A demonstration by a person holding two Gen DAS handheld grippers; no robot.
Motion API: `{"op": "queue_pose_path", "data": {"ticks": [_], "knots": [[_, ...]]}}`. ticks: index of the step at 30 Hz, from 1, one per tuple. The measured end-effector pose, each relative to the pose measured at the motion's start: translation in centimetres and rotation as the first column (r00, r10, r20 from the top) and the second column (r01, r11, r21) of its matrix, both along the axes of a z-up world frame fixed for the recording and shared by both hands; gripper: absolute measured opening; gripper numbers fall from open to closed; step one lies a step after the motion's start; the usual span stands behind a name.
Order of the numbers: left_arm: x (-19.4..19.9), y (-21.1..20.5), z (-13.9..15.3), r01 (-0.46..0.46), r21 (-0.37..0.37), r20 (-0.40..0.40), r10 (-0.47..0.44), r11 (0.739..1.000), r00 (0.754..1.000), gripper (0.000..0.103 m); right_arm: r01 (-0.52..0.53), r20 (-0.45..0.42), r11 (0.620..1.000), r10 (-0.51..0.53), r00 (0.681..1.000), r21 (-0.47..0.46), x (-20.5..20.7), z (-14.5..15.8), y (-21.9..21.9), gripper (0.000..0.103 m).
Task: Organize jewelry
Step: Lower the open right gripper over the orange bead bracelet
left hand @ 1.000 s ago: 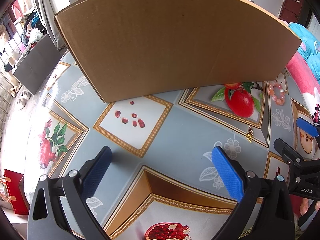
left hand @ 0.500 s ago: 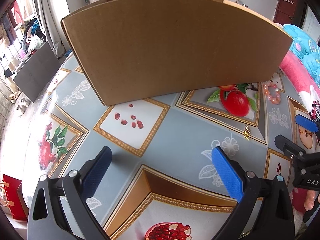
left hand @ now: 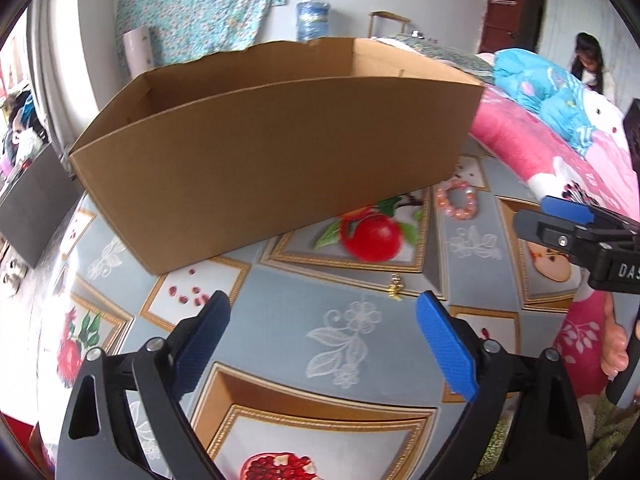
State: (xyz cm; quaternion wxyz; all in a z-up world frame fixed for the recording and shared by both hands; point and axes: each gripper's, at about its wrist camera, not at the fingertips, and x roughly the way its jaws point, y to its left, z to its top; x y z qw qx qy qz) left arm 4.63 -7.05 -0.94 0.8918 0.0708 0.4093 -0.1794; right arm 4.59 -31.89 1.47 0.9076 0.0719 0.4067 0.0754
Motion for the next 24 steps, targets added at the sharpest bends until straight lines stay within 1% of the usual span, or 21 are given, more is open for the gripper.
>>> {"op": "queue_pose_path", "data": {"ticks": [2, 3, 5, 6, 8, 9, 11, 13, 16, 22, 24], "knots": [[0.0, -0.7, 0.1, 0.039, -0.012, 0.004, -0.039, 0.999, 0.999, 0.082, -0.005, -0.002, 1.0, 0.005, 1.0, 0.012, 0.2, -0.1, 0.0, 0.09], [0.2, -1.0, 0.1, 0.052, -0.016, 0.004, -0.052, 0.999, 0.999, 0.08, -0.008, -0.005, 1.0, 0.008, 1.0, 0.017, 0.3, -0.2, 0.1, 0.089], [0.6, -1.5, 0.0, 0.08, -0.033, 0.002, -0.08, 0.996, 0.997, 0.068, -0.014, -0.007, 1.0, 0.015, 1.0, 0.025, 0.4, -0.2, 0.3, 0.086], [0.8, -1.7, -0.1, 0.091, -0.04, -0.001, -0.091, 0.995, 0.996, 0.066, -0.018, -0.007, 0.999, 0.019, 1.0, 0.031, 0.5, -0.2, 0.3, 0.086], [1.2, -2.3, -0.3, 0.116, -0.056, -0.012, -0.116, 0.992, 0.993, 0.054, -0.02, -0.005, 0.999, 0.02, 1.0, 0.04, 0.7, -0.2, 0.3, 0.084], [1.4, -2.6, -0.5, 0.131, -0.06, -0.021, -0.132, 0.99, 0.991, 0.052, -0.022, -0.005, 0.999, 0.023, 1.0, 0.048, 0.8, -0.3, 0.3, 0.082], [1.4, -3.0, -0.9, 0.153, -0.058, -0.038, -0.155, 0.986, 0.987, 0.04, -0.027, -0.01, 0.998, 0.027, 1.0, 0.063, 1.0, -0.4, 0.3, 0.082], [1.6, -3.5, -1.4, 0.171, -0.059, -0.062, -0.175, 0.983, 0.983, 0.033, -0.034, -0.018, 0.997, 0.035, 0.999, 0.064, 1.4, -0.6, 0.4, 0.08], [1.8, -4.0, -2.1, 0.166, -0.01, -0.082, -0.167, 0.986, 0.983, 0.021, -0.043, -0.024, 0.997, 0.045, 0.999, 0.062, 1.8, -0.9, 0.4, 0.077], [2.0, -4.5, -2.2, 0.181, 0.071, -0.062, -0.177, 0.981, 0.982, 0.01, -0.05, -0.022, 0.997, 0.052, 0.998, 0.061, 2.4, -1.0, 0.2, 0.076], [1.9, -4.6, -2.3, 0.191, 0.083, -0.058, -0.187, 0.978, 0.981, 0.006, -0.048, -0.018, 0.997, 0.049, 0.999, 0.059, 2.4, -0.9, 0.1, 0.075]]}}
